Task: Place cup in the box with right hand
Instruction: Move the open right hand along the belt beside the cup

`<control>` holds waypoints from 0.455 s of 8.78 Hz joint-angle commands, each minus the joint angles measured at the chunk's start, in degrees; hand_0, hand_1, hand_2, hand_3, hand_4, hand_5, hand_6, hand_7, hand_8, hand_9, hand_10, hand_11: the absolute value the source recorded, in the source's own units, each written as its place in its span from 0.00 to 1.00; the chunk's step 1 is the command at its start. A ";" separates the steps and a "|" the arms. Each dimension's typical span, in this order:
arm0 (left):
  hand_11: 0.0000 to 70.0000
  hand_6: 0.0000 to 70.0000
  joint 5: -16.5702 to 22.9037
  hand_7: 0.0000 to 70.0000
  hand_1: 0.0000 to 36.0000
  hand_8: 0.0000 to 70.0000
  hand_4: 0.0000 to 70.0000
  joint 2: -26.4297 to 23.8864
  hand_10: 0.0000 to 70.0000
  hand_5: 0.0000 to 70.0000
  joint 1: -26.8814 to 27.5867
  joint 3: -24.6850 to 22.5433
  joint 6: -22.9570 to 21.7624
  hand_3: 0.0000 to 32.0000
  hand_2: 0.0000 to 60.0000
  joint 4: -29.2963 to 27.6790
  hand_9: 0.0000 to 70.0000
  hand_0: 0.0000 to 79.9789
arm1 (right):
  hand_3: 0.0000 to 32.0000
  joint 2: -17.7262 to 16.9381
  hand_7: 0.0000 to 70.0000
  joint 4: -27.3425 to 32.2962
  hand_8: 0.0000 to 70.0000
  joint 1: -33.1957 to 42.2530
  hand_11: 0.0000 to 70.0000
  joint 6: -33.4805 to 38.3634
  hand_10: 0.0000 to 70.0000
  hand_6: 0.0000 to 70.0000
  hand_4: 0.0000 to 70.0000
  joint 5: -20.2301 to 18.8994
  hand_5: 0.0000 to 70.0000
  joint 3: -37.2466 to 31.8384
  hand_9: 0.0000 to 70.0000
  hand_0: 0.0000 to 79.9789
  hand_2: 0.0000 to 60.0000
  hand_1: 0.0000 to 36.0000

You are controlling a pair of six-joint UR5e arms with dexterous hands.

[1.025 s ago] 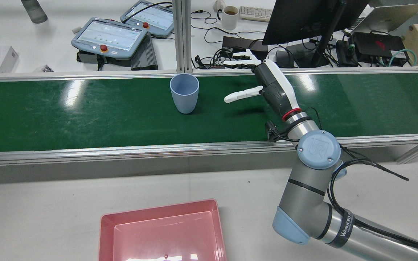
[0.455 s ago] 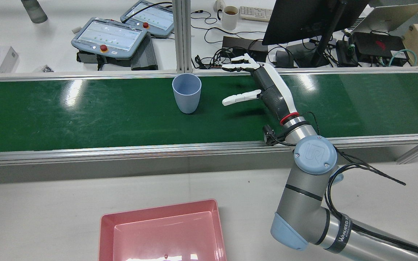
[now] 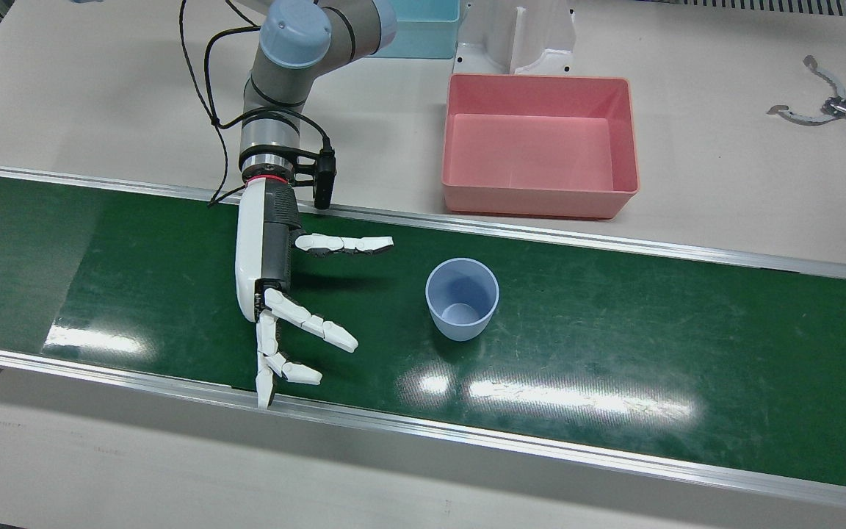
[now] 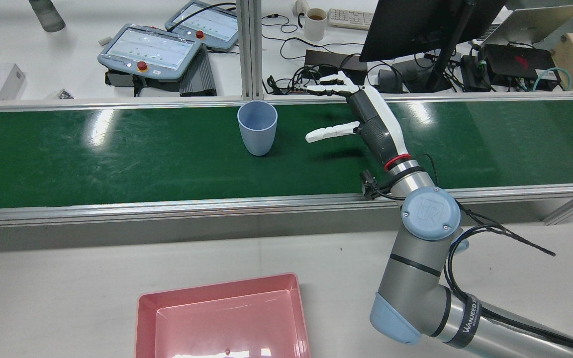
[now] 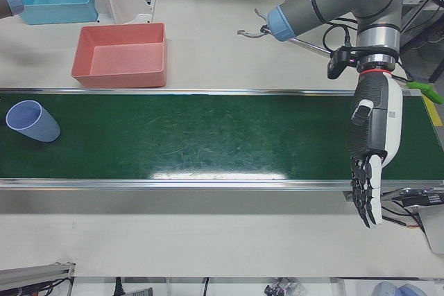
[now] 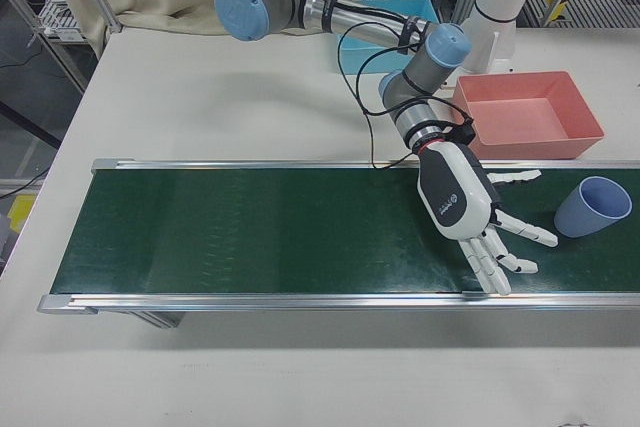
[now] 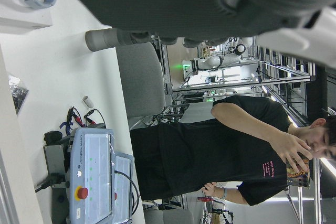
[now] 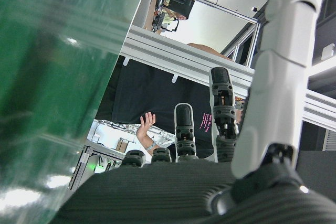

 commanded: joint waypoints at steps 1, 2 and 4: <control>0.00 0.00 0.00 0.00 0.00 0.00 0.00 0.00 0.00 0.00 -0.02 0.00 0.00 0.00 0.00 0.00 0.00 0.00 | 0.01 1.07 0.54 0.01 0.01 -1.40 0.07 0.00 0.03 0.10 0.43 0.25 0.08 -0.60 0.09 0.73 0.03 0.52; 0.00 0.00 0.00 0.00 0.00 0.00 0.00 0.00 0.00 0.00 -0.02 0.00 0.00 0.00 0.00 0.00 0.00 0.00 | 0.02 1.16 0.53 0.01 0.01 -1.41 0.07 0.00 0.03 0.10 0.42 0.25 0.08 -0.60 0.09 0.73 0.03 0.52; 0.00 0.00 0.00 0.00 0.00 0.00 0.00 0.00 0.00 0.00 -0.02 0.00 0.00 0.00 0.00 0.00 0.00 0.00 | 0.03 0.89 0.53 -0.08 0.01 -1.32 0.07 0.00 0.02 0.10 0.41 0.25 0.08 -0.60 0.09 0.73 0.02 0.52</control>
